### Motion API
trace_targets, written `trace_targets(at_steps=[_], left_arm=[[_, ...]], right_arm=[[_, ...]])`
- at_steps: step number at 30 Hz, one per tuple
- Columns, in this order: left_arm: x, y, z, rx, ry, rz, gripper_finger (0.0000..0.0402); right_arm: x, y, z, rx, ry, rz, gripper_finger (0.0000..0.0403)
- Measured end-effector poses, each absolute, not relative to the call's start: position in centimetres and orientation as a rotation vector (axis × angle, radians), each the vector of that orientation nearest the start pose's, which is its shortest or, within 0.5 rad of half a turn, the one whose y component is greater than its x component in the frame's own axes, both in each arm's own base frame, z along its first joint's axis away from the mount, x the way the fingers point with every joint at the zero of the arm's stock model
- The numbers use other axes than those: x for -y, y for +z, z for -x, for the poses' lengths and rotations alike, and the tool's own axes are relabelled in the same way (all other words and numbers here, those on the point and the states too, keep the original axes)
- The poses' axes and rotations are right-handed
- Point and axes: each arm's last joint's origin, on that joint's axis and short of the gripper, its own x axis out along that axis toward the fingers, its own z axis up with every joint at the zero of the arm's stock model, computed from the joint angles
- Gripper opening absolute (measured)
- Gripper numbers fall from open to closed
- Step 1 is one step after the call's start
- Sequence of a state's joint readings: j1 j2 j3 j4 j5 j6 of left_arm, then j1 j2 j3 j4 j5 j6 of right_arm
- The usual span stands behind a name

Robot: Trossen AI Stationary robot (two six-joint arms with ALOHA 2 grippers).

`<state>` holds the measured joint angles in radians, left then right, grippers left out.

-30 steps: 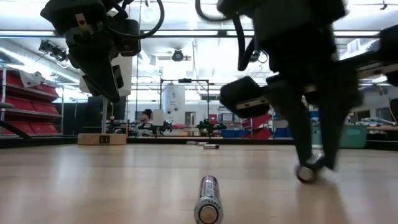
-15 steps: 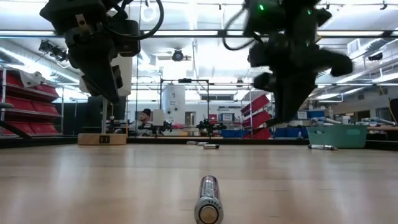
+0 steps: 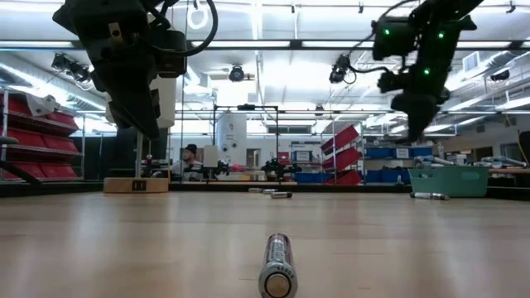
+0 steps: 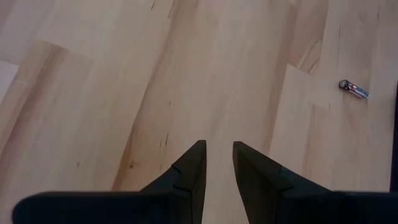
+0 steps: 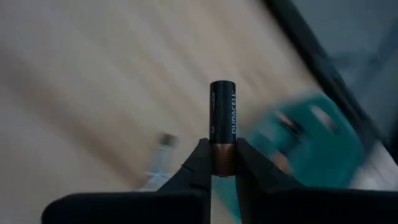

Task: Sort batteries
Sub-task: Put the black battery into the blue bin

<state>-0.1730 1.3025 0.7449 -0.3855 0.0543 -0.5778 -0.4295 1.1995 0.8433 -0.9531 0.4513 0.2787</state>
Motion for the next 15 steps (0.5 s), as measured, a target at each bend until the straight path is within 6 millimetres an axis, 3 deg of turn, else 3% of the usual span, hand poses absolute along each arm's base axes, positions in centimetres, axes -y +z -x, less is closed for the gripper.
trace_targets(at_steps=[7, 15], left_arm=[[4.4, 20.1, -24.2, -0.975, 0.1, 0.54, 0.0094], [4.4, 19.8, -23.9, -1.023, 0.158, 0.619, 0.0094]], right_arm=[[11.9, 22.8, -14.9, -1.187, -1.282, -0.469, 0.0039], [13.8, 22.6, -13.3, -1.143, -1.403, -0.638, 0.0075]])
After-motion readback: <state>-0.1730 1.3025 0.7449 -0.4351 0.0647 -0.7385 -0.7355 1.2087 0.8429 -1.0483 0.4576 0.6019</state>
